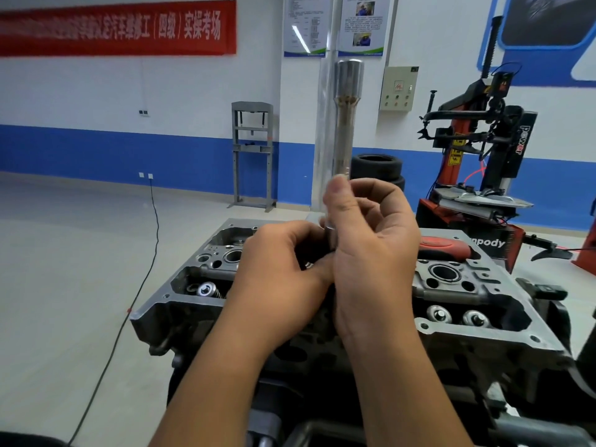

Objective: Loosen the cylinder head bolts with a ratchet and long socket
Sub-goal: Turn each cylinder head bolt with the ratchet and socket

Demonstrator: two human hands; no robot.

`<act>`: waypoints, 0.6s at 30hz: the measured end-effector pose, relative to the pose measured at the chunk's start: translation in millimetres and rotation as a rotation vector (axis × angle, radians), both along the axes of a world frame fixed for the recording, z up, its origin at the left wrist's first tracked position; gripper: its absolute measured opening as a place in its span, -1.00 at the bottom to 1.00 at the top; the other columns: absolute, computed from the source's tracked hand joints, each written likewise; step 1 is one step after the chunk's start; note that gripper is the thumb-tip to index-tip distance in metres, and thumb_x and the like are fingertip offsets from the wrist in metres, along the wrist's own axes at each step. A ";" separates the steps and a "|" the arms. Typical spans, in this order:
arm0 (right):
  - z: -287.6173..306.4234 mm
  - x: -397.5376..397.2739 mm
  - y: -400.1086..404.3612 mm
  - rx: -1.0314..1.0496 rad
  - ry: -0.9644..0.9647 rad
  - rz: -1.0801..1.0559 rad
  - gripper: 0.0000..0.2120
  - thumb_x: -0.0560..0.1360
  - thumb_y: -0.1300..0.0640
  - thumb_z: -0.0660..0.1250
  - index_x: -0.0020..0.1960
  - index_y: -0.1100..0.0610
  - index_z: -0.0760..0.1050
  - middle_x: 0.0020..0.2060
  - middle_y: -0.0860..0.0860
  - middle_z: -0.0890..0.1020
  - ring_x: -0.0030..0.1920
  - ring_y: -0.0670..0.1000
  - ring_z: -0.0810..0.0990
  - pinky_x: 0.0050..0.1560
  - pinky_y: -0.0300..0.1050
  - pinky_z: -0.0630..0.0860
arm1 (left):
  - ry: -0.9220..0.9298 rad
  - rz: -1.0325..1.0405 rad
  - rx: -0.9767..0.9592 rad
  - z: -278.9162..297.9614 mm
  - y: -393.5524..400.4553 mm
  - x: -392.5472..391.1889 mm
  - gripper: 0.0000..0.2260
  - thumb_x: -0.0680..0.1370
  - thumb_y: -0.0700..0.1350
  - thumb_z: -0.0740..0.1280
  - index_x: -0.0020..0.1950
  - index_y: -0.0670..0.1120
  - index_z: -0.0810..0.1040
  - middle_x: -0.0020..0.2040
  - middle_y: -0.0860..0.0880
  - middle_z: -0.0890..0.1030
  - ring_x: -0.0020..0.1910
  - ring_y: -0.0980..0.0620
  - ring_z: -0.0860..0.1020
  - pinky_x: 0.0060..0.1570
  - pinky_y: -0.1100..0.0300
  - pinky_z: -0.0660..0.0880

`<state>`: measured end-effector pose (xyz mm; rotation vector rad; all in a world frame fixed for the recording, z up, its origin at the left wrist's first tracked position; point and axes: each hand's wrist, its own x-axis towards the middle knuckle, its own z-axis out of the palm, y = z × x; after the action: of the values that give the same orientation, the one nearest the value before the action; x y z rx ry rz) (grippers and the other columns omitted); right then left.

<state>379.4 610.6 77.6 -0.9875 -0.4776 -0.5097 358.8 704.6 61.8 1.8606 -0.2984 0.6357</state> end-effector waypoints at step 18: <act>-1.3 0.6 -0.2 -0.031 0.008 -0.003 -0.91 0.62 0.10 0.39 -0.01 0.08 0.52 -0.19 0.05 0.75 -0.11 -0.01 0.74 -0.01 -0.07 0.64 | 0.078 -0.134 0.024 0.5 5.3 -1.7 -0.84 0.64 -0.22 0.39 0.10 -0.01 0.73 -0.06 0.01 0.77 -0.02 -0.05 0.74 -0.01 -0.12 0.66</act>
<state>380.0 610.4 76.3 -1.0199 -0.4780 -0.5020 357.1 709.9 62.3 1.8655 -0.3776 0.4685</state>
